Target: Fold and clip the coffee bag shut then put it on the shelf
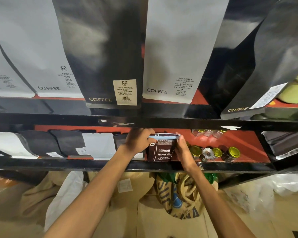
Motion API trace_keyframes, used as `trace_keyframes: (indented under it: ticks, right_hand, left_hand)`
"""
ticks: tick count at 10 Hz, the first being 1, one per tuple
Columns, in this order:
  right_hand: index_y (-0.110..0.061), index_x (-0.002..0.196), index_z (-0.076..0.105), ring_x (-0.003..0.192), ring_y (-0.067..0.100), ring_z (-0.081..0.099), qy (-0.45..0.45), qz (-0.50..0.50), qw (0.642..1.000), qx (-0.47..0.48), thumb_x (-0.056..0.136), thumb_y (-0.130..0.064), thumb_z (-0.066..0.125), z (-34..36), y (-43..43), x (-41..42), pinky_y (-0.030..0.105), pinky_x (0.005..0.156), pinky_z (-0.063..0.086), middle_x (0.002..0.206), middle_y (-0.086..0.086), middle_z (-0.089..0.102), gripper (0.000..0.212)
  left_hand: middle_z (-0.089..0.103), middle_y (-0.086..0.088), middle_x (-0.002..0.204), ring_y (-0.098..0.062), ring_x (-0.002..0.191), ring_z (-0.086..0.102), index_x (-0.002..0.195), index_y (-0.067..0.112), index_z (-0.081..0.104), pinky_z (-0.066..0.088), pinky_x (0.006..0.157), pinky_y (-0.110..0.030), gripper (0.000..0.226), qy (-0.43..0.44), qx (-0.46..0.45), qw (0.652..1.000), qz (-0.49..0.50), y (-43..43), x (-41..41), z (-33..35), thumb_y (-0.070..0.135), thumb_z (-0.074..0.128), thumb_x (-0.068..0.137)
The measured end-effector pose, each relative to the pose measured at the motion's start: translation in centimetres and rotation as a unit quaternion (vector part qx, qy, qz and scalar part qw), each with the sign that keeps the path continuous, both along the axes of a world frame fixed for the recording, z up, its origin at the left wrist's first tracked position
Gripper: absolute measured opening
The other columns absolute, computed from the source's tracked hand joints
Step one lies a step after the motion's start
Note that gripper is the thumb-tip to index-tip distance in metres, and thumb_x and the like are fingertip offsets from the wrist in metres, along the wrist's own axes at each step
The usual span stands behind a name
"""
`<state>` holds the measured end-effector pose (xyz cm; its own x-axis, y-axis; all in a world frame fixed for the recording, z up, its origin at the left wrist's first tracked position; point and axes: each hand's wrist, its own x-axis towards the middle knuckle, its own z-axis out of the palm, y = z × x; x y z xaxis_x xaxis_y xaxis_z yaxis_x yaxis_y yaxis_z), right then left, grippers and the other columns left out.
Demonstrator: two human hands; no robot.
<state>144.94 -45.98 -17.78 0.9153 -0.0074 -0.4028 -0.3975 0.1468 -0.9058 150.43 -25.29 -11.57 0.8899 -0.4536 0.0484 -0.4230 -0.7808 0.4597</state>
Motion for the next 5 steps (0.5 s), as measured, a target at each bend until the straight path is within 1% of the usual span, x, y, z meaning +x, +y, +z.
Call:
trace_keyframes:
  ticks: [1, 2, 3, 4, 5]
  right_hand:
    - [-0.036, 0.125, 0.054, 0.105, -0.005, 0.067, 0.014, -0.014, 0.998, 0.067, 0.080, -0.076, 0.041, -0.7, 0.8, -0.7, 0.016, 0.079, 0.053, 0.113, -0.018, 0.072, 0.061]
    - [-0.037, 0.118, 0.056, 0.100, -0.008, 0.067, 0.022, -0.032, 0.993, 0.110, 0.088, -0.068, 0.035, -0.2, 1.2, -0.8, 0.010, 0.072, 0.054, 0.104, -0.024, 0.075, 0.049]
    - [-0.039, 0.117, 0.054, 0.097, -0.010, 0.067, 0.021, -0.044, 0.991, 0.126, 0.097, -0.062, 0.026, 0.3, 1.2, -1.0, 0.009, 0.072, 0.054, 0.102, -0.027, 0.074, 0.041]
    - [-0.037, 0.123, 0.053, 0.098, -0.009, 0.067, 0.021, -0.063, 0.991, 0.113, 0.100, -0.060, 0.022, 0.9, 1.0, -1.5, 0.012, 0.074, 0.053, 0.103, -0.025, 0.073, 0.044]
    - [-0.028, 0.141, 0.044, 0.102, -0.002, 0.065, 0.021, -0.077, 0.990, 0.115, 0.099, -0.061, 0.022, 1.5, 0.8, -1.5, 0.017, 0.078, 0.049, 0.120, -0.014, 0.067, 0.057]
  left_hand:
    - [0.074, -0.010, 0.114, -0.027, 0.104, 0.069, 0.115, 0.010, 0.069, 0.057, 0.084, -0.037, 0.029, -0.022, 0.035, 0.999, 0.015, -0.4, 0.0, -0.4, 0.027, 0.064, 0.092]
    - [0.070, -0.009, 0.119, -0.027, 0.110, 0.065, 0.117, 0.010, 0.067, 0.055, 0.089, -0.041, 0.032, -0.033, 0.075, 0.996, 0.020, -0.5, 0.1, -0.4, 0.031, 0.062, 0.093]
    - [0.066, -0.009, 0.125, -0.026, 0.115, 0.061, 0.122, 0.011, 0.063, 0.051, 0.097, -0.039, 0.038, -0.018, 0.094, 0.995, 0.021, -0.3, 0.3, -0.8, 0.035, 0.062, 0.092]
    - [0.062, -0.006, 0.132, -0.025, 0.123, 0.056, 0.131, 0.016, 0.054, 0.040, 0.105, -0.040, 0.048, -0.010, 0.118, 0.993, 0.026, 0.2, -0.2, 0.1, 0.042, 0.062, 0.091]
    - [0.059, -0.006, 0.134, -0.030, 0.127, 0.050, 0.134, 0.025, 0.048, 0.032, 0.106, -0.045, 0.049, 0.013, 0.088, 0.991, 0.095, 1.4, -0.4, 0.9, 0.044, 0.059, 0.091]
